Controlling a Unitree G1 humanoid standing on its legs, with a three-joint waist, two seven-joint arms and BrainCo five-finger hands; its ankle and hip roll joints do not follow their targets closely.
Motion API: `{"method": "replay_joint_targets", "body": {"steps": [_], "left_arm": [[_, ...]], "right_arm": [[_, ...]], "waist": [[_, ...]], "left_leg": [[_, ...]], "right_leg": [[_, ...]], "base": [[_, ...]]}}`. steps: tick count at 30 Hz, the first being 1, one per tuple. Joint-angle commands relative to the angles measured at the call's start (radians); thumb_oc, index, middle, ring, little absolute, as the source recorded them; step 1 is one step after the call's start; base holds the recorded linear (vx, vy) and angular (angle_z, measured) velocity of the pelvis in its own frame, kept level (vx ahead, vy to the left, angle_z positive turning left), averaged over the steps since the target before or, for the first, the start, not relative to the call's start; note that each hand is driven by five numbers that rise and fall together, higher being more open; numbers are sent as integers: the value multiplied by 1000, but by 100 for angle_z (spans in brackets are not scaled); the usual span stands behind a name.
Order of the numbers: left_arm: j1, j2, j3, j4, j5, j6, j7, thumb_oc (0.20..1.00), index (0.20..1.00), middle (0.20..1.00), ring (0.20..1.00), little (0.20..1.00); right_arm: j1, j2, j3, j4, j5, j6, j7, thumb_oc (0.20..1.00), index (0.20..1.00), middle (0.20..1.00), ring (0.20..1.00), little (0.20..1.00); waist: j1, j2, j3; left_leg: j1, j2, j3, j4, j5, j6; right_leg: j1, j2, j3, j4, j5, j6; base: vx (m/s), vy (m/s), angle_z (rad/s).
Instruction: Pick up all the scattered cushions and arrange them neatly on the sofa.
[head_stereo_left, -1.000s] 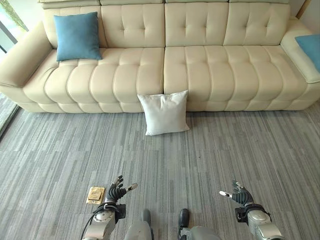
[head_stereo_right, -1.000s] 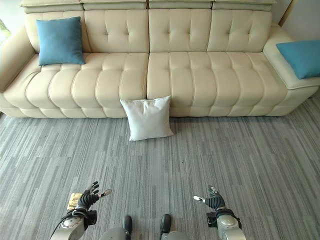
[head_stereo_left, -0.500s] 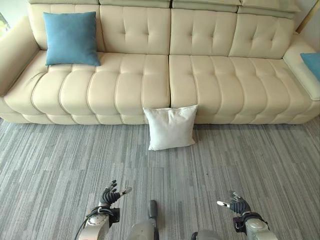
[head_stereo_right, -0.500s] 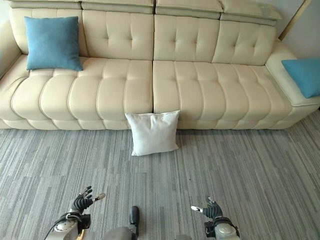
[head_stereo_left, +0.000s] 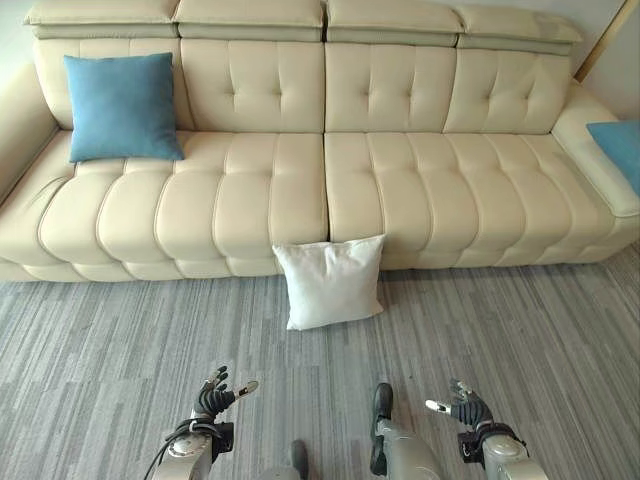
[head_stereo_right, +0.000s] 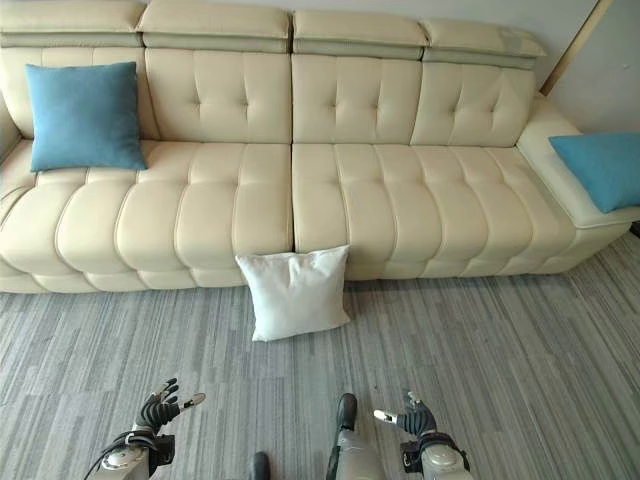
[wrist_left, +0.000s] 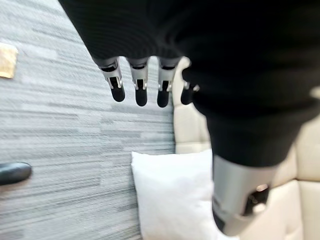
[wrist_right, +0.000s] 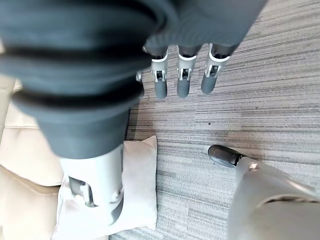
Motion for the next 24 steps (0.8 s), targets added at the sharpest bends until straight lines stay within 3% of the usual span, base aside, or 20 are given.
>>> {"method": "replay_joint_targets", "body": {"steps": [1, 4, 6, 9, 13, 17, 19, 24], "left_arm": [[-44, -14, 24, -57, -28, -40, -7, 1000, 1000, 1000, 1000, 1000], [-55, -23, 20, -50, -45, -46, -1, 1000, 1000, 1000, 1000, 1000], [-57, -28, 18, -48, -51, -44, 0, 1000, 1000, 1000, 1000, 1000], [-50, -29, 16, -50, -48, -40, -2, 1000, 1000, 1000, 1000, 1000], [-42, -31, 16, -42, -46, -35, 8, 1000, 1000, 1000, 1000, 1000], [-33, -33, 22, -34, -44, -35, 14, 1000, 1000, 1000, 1000, 1000], [-29, -31, 24, -38, -42, -36, 14, 1000, 1000, 1000, 1000, 1000], [0, -16, 39, -7, -24, -28, -3, 1000, 1000, 1000, 1000, 1000]], "right_arm": [[-74, -73, -27, -26, 23, -34, -13, 1000, 1000, 1000, 1000, 1000], [-84, -88, -31, -33, 36, -37, -18, 1000, 1000, 1000, 1000, 1000], [-83, -95, -34, -31, 38, -35, -16, 1000, 1000, 1000, 1000, 1000], [-78, -99, -34, -29, 37, -34, -15, 1000, 1000, 1000, 1000, 1000], [-77, -105, -24, -12, 29, -37, -20, 1000, 1000, 1000, 1000, 1000], [-68, -102, -20, -5, 16, -28, -21, 1000, 1000, 1000, 1000, 1000], [-66, -103, -21, -7, 11, -25, -22, 1000, 1000, 1000, 1000, 1000], [-53, -86, -27, -9, -12, -18, 3, 1000, 1000, 1000, 1000, 1000]], "waist": [[-20, 58, 41], [-10, 62, 57], [-3, 58, 65], [6, 54, 68], [28, 68, 70], [47, 69, 70], [52, 67, 69], [67, 44, 30]], "left_leg": [[-4, 66, -17, 212, -69, -73], [-79, 57, -37, 359, -19, -87], [-142, 54, -26, 371, -19, -82], [-176, 55, -14, 330, -44, -71], [-249, 104, -17, 157, 86, -96], [-290, 119, 0, 90, 144, -112], [-303, 117, 8, 89, 149, -113], [-265, 78, 12, 103, 101, -72]], "right_leg": [[89, 65, 1, 58, -158, -23], [132, 73, 3, 52, -190, -48], [158, 67, 0, 46, -212, -57], [183, 62, -1, 37, -230, -57], [251, 69, -8, 9, -265, -47], [302, 68, -5, -2, -284, -40], [317, 65, -3, -4, -287, -37], [313, 18, 43, 73, -282, 3]], "base": [[233, -172, 11], [191, -129, -8], [185, -61, -4], [184, 3, 13], [237, 76, 13], [194, 111, -1], [206, 188, -6], [251, 283, -8]]}}
